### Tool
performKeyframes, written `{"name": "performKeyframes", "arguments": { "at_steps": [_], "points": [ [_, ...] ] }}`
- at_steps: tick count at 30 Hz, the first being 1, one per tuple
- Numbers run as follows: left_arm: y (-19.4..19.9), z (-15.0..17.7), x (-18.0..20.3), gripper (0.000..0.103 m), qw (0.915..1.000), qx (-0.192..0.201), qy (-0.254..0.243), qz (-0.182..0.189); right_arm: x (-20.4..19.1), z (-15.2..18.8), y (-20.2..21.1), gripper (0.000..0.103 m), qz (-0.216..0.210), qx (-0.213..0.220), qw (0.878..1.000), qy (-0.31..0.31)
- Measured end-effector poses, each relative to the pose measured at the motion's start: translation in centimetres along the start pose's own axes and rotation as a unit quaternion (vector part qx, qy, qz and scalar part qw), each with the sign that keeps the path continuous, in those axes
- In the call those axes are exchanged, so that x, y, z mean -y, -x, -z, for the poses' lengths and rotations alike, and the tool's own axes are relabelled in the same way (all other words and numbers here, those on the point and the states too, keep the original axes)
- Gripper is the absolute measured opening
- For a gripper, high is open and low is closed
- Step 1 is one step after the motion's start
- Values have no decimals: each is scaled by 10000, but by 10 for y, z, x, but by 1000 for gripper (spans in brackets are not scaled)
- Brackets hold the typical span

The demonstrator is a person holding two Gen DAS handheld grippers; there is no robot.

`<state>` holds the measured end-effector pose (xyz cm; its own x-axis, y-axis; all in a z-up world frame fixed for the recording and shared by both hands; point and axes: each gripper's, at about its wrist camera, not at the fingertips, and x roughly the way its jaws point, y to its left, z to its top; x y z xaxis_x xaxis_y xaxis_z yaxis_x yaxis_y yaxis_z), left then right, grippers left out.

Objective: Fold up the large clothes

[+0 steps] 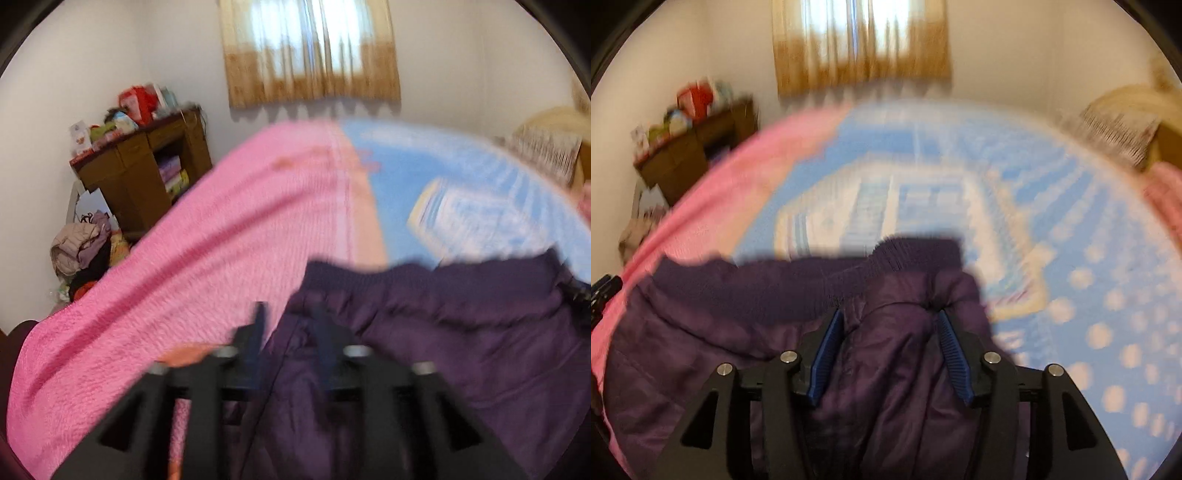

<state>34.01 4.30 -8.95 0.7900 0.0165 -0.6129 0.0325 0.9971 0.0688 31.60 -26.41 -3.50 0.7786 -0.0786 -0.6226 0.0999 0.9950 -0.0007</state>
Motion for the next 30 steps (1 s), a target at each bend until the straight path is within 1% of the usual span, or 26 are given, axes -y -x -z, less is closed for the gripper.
{"name": "performKeyframes", "arguments": {
  "at_steps": [1, 2, 3, 4, 5, 6, 7, 8, 9, 11, 12, 13, 14, 15, 16, 19, 22, 24, 30],
  "points": [
    [6, -3, 6, 68, 9999, 126, -22, -10, -8, 1, 15, 79, -45, 229, 9997, 72],
    [18, -5, 13, 71, 9995, 305, -92, 4, -18, 3, 26, 83, -128, 382, 9990, 198],
    [31, -7, 27, 73, 9986, 444, -260, 151, -26, 5, 29, 83, -173, 382, 9986, 315],
    [35, -7, 40, 77, 9978, 456, -397, 267, -37, 11, 28, 83, -218, 257, 9979, 547],
    [37, -6, 48, 79, 9972, 449, -487, 350, -42, 16, 24, 83, -234, 152, 9974, 664],
    [36, -2, 61, 84, 9960, 432, -629, 458, -46, 24, 16, 83, -243, 22, 9967, 777],
    [31, 1, 69, 88, 9955, 390, -751, 428, -44, 31, 9, 83, -193, -66, 9965, 806],
    [21, 5, 77, 88, 9951, 314, -895, 277, -40, 38, 0, 83, -115, -197, 9965, 801],
    [2, 14, 84, 88, 9939, 123, -1093, -61, -30, 47, -11, 83, -128, -353, 9969, 685],
    [-24, 24, 82, 92, 9918, -167, -1206, -396, -17, 55, -25, 83, -246, -551, 9970, 486],
    [-38, 25, 72, 98, 9943, -420, -930, -323, -13, 57, -32, 83, -281, -655, 9966, 417],
    [-40, 23, 67, 103, 9957, -499, -728, -265, -15, 56, -38, 83, -240, -761, 9959, 436],
    [-43, 20, 63, 103, 9961, -588, -597, -274, -21, 55, -44, 83, -119, -844, 9947, 567],
    [-50, 18, 65, 103, 9943, -773, -669, -308, -25, 54, -49, 85, -22, -921, 9935, 662],
    [-54, 20, 68, 103, 9930, -876, -721, -340, -27, 54, -53, 86, 45, -998, 9924, 716],
    [-60, 19, 75, 103, 9903, -1010, -821, -489, -28, 53, -62, 88, 102, -1124, 9908, 749],
    [-59, 22, 78, 103, 9903, -983, -799, -575, -31, 55, -62, 89, 143, -1127, 9903, 804],
    [-54, 27, 80, 103, 9897, -905, -874, -681, -33, 55, -62, 89, 167, -1135, 9898, 842],
    [-49, 33, 79, 103, 9895, -800, -920, -778, -33, 63, -54, 89, 183, -1048, 9909, 822]
  ]
}}
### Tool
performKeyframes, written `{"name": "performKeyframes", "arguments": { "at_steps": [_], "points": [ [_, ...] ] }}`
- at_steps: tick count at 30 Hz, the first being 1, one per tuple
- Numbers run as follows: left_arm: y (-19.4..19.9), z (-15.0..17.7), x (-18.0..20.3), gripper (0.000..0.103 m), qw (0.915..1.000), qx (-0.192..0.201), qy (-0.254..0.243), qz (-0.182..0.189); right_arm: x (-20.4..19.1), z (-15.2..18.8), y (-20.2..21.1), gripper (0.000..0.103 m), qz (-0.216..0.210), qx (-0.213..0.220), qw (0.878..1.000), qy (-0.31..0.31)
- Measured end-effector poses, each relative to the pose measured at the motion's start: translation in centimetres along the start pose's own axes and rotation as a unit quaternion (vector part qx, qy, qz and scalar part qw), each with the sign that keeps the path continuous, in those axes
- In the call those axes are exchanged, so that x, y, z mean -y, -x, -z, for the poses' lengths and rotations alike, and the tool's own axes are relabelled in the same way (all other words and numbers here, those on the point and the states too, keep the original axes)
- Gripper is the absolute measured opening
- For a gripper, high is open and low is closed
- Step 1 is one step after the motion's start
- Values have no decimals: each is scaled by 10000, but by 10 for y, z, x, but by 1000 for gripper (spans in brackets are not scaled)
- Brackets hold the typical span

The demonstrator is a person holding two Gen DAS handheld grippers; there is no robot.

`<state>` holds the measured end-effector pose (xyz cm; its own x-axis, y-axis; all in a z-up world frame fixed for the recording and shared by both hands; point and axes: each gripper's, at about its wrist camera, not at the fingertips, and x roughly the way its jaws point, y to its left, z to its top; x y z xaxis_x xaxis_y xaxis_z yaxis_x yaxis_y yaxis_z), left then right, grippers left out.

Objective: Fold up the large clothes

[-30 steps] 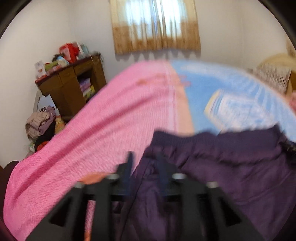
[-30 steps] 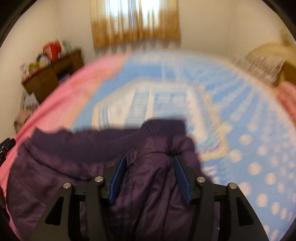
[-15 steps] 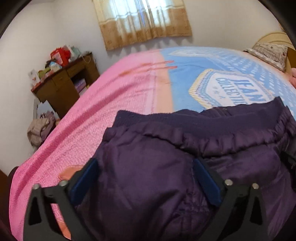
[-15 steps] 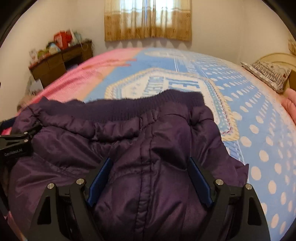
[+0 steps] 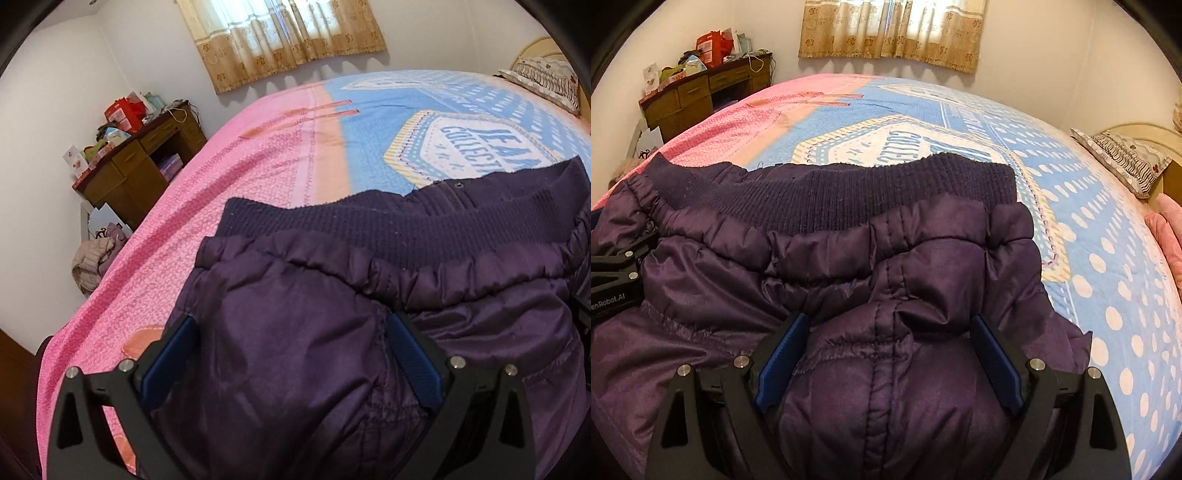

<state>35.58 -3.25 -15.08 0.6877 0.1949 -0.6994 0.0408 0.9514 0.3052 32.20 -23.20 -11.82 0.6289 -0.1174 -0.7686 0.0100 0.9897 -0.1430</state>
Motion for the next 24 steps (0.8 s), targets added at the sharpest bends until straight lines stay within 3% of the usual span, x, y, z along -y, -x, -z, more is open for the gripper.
{"name": "performKeyframes", "arguments": {
  "at_steps": [6, 24],
  "points": [
    [3, 2, 3, 103, 10000, 67, -8, -38, -1, 12, 7, 89, 13, 139, 9999, -49],
    [2, 2, 1, 103, 10000, 56, 72, -3, 1, 5, 1, 90, -34, 36, 10000, -48]
  ]
}}
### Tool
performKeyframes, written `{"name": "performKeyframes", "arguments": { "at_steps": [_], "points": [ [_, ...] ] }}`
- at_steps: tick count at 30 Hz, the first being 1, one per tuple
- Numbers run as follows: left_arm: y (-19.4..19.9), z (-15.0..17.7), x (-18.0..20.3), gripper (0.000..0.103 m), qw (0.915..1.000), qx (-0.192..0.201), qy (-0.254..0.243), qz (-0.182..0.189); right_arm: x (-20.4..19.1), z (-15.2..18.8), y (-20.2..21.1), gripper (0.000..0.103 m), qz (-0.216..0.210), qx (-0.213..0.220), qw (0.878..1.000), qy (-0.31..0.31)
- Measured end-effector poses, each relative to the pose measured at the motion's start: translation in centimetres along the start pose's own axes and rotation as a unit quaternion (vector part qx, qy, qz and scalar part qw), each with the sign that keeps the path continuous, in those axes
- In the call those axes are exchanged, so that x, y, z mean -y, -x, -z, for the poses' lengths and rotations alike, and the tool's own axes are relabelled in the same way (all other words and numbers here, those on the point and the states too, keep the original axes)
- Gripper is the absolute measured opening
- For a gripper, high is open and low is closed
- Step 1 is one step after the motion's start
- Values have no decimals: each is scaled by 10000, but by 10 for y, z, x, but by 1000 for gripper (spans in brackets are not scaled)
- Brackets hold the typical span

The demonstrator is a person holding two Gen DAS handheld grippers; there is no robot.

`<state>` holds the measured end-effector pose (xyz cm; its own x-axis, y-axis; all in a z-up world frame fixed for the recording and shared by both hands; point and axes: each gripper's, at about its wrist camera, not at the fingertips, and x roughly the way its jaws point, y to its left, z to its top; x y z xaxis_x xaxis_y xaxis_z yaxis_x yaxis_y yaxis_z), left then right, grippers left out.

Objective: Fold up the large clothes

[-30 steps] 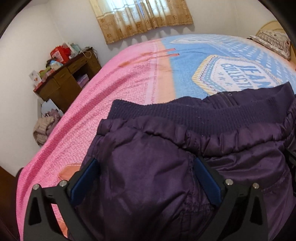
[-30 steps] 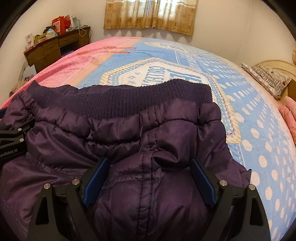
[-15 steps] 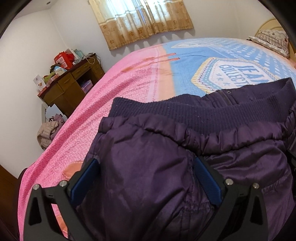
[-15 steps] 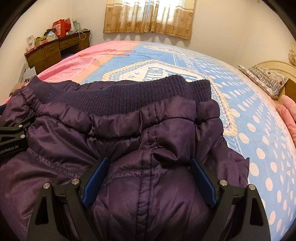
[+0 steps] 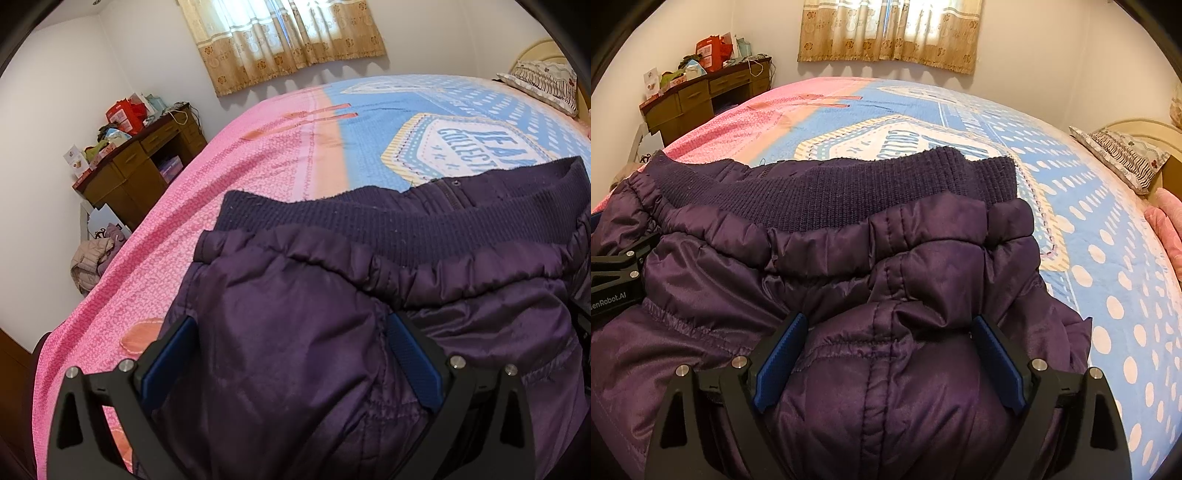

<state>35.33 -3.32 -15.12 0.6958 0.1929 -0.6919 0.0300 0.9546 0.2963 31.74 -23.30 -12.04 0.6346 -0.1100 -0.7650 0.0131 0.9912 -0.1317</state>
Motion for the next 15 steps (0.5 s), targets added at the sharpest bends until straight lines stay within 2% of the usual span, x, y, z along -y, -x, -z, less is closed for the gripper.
{"name": "performKeyframes", "arguments": {
  "at_steps": [15],
  "points": [
    [-2, -1, -5, 103, 10000, -14, 63, 47, 2, 4, 1, 90, -12, 26, 10000, -8]
  ]
}}
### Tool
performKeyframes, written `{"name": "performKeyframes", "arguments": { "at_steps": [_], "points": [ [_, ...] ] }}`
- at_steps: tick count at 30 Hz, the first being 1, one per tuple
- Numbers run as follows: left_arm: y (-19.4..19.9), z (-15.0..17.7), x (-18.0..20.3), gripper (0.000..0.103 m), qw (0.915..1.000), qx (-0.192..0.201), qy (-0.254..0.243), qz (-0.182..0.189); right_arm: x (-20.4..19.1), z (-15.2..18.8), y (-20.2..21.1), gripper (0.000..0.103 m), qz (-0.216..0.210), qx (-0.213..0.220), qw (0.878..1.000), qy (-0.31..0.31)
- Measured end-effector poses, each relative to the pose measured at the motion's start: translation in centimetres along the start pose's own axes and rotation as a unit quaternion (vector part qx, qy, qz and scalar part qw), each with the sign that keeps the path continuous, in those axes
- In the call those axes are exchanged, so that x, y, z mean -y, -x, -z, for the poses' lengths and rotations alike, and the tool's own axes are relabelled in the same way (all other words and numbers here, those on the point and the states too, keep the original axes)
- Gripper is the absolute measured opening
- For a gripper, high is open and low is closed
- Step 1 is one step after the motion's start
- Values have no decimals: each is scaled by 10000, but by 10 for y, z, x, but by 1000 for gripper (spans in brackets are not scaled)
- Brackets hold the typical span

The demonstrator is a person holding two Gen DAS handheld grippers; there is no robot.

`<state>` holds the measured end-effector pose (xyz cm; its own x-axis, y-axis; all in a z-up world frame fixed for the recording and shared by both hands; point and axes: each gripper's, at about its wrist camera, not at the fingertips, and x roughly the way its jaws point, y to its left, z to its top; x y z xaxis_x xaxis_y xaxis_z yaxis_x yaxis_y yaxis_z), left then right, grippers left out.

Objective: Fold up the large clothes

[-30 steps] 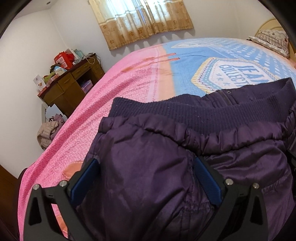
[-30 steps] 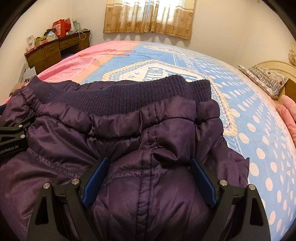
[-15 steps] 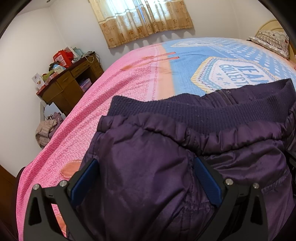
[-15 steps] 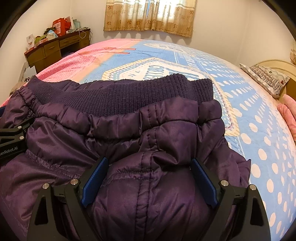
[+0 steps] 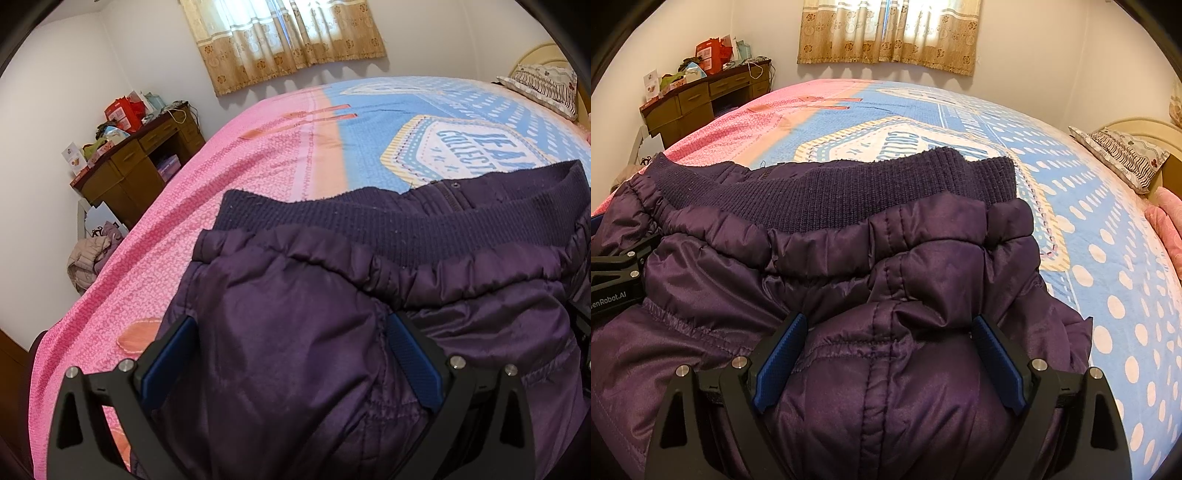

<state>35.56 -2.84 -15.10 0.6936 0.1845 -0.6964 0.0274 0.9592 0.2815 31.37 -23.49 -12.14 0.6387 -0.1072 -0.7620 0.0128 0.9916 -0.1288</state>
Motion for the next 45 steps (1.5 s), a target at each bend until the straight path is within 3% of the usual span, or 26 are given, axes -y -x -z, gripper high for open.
{"name": "performKeyframes", "arguments": {
  "at_steps": [3, 7, 11, 16, 17, 18, 22, 26, 28, 30, 34, 35, 36, 37, 38, 39, 40, 42, 45],
  "points": [
    [1, -1, -2, 103, 9999, -43, 23, 111, 1, -1, 1, 91, -16, -14, 10000, 18],
    [23, -3, -32, 103, 9949, -147, 195, 982, 7, -5, 24, 91, -178, -21, 9997, 141],
    [67, 9, -96, 103, 9856, 423, 447, 1572, 2, 1, 87, 91, -128, 719, 9973, 68],
    [50, 19, -157, 103, 9766, 212, 764, 1998, -71, 15, 148, 91, -948, 1251, 9849, 726],
    [41, 19, -168, 103, 9723, 126, 935, 2136, -93, 20, 154, 91, -1120, 1290, 9801, 1013],
    [26, 19, -180, 103, 9622, -41, 1196, 2445, -120, 28, 159, 91, -1289, 1345, 9731, 1355],
    [-4, 22, -188, 103, 9314, -493, 1716, 3171, -196, 57, 162, 91, -1414, 1462, 9488, 2416],
    [-27, 20, -179, 103, 9043, -792, 1999, 3689, -252, 82, 152, 91, -1155, 1589, 9258, 3229],
    [-41, 18, -170, 103, 8839, -1042, 2065, 4065, -267, 88, 145, 91, -1050, 1634, 9177, 3466],
    [-50, 19, -166, 103, 8695, -1265, 2085, 4296, -277, 91, 137, 91, -856, 1685, 9124, 3630],
    [-60, 20, -158, 101, 8625, -1450, 1982, 4425, -293, 93, 124, 90, -660, 1782, 8986, 3955],
    [-59, 21, -158, 99, 8590, -1415, 1962, 4511, -295, 93, 123, 72, -629, 1761, 8964, 4019],
    [-57, 22, -156, 87, 8554, -1338, 1914, 4623, -297, 93, 119, 48, -693, 1621, 8976, 4041],
    [-56, 23, -155, 66, 8539, -1354, 1874, 4662, -297, 92, 119, 46, -678, 1626, 8989, 4012],
    [-55, 23, -152, 56, 8545, -1360, 1808, 4675, -296, 92, 121, 39, -682, 1633, 8996, 3992],
    [-49, 23, -152, 36, 8609, -1274, 1699, 4623, -296, 91, 125, 31, -715, 1614, 9008, 3967],
    [-44, 23, -152, 27, 8679, -1206, 1582, 4552, -293, 89, 128, 28, -783, 1593, 9026, 3921],
    [-30, 22, -156, 19, 8716, -1132, 1559, 4507, -289, 87, 140, 21, -968, 1544, 9053, 3838],
    [-5, 21, -166, 15, 8768, -995, 1574, 4432, -287, 90, 159, 19, -1236, 1514, 9062, 3749]
  ]
}}
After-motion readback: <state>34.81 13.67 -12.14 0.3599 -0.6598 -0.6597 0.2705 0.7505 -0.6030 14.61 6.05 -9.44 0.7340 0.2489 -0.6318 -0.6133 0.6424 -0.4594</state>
